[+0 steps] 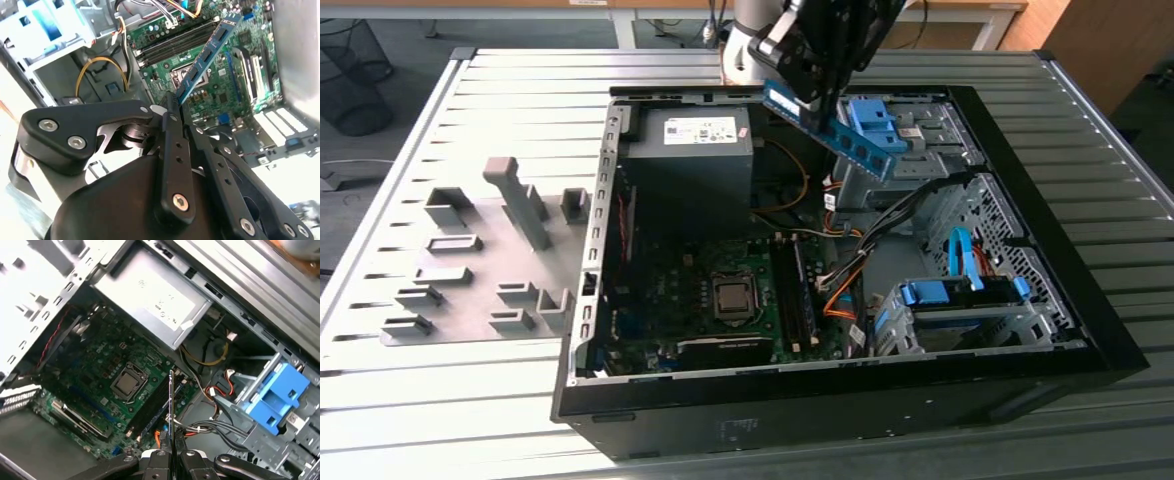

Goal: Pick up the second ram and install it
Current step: 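Insert the second ram into the second slot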

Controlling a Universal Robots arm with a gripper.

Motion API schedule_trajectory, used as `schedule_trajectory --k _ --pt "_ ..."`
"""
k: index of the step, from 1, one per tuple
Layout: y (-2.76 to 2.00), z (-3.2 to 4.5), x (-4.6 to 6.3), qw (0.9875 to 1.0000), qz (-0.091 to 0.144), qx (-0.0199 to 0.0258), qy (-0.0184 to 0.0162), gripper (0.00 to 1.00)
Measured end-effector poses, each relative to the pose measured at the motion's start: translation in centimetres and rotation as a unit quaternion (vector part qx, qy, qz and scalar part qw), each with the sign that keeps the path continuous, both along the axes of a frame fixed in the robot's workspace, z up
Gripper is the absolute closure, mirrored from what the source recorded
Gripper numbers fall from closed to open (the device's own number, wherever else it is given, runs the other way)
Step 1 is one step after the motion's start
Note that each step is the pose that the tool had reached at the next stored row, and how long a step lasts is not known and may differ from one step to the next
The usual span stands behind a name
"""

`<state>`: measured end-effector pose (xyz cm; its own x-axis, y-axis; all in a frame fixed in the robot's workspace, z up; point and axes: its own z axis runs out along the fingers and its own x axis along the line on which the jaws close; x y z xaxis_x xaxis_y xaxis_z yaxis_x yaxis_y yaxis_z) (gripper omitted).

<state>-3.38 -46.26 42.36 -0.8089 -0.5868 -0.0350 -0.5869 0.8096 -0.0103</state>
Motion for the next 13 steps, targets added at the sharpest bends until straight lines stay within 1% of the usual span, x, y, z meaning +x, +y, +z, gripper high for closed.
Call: schedule_trajectory --k 3,6,8,10,12,13 --pt "0.0 -0.08 0.0 0.9996 -0.027 0.0 0.0 0.86" --pt "0.0 -0.16 0.0 0.9985 -0.055 0.0 0.0 0.86" --pt "0.0 -0.22 0.0 0.9974 -0.072 0.0 0.0 0.86" --pt "0.0 -0.28 0.0 0.9959 -0.09 0.0 0.0 0.86" --pt "0.0 -0.33 0.0 0.9942 -0.108 -0.0001 0.0 0.86" --pt "0.0 -0.35 0.0 0.9931 -0.117 -0.0002 0.0 0.86"
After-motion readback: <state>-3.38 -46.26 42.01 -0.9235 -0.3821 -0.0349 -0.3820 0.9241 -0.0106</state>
